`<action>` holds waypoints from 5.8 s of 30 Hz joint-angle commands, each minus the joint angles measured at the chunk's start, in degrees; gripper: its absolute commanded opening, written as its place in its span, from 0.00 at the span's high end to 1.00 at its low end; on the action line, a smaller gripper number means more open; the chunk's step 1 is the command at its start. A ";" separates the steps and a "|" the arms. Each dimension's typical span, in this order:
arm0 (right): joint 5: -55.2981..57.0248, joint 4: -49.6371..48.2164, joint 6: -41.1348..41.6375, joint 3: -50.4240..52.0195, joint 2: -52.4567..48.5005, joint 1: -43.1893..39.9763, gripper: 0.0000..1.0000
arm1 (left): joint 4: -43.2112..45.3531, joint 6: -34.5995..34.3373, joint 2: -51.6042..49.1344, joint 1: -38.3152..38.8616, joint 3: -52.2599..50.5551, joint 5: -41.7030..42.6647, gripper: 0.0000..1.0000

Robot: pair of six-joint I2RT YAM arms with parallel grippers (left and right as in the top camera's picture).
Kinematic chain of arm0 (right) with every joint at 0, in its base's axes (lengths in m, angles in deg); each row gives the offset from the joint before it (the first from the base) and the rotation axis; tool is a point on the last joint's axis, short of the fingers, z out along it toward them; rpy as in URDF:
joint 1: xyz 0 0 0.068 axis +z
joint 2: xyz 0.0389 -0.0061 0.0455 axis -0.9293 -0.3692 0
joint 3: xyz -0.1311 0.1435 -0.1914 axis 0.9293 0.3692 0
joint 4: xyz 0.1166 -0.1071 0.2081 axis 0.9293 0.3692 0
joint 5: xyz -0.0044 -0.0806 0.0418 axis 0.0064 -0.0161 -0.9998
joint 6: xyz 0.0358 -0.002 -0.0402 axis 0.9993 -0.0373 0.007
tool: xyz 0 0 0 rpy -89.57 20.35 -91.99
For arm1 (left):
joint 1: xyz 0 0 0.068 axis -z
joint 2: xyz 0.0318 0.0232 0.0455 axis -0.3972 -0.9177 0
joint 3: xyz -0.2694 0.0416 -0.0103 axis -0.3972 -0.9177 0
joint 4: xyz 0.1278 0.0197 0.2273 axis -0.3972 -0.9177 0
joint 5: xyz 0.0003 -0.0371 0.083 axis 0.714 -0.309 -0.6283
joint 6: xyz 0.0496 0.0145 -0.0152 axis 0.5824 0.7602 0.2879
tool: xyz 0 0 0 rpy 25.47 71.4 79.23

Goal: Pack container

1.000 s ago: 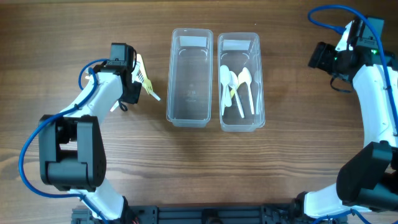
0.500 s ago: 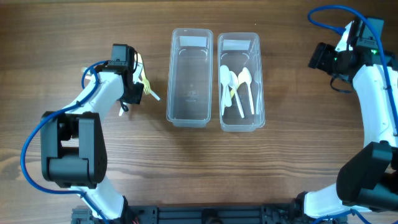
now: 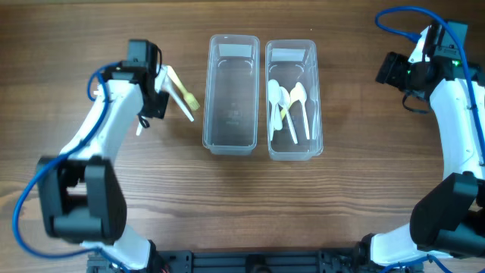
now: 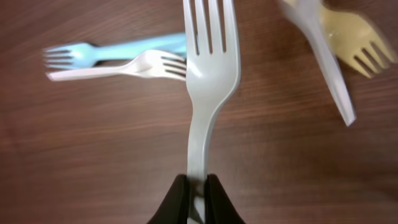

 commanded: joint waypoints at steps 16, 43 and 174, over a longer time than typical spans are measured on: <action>-0.92 -0.35 0.24 0.22 -0.74 0.13 0.18 | 6.29 -8.83 9.14 16.02 5.92 7.28 0.96; -1.66 1.16 0.24 0.22 -0.74 0.13 0.18 | 12.48 -33.62 0.57 7.67 8.83 7.69 0.34; -10.23 4.37 0.22 0.22 -0.74 0.13 0.29 | 5.62 -51.82 -29.11 1.31 12.04 9.38 0.37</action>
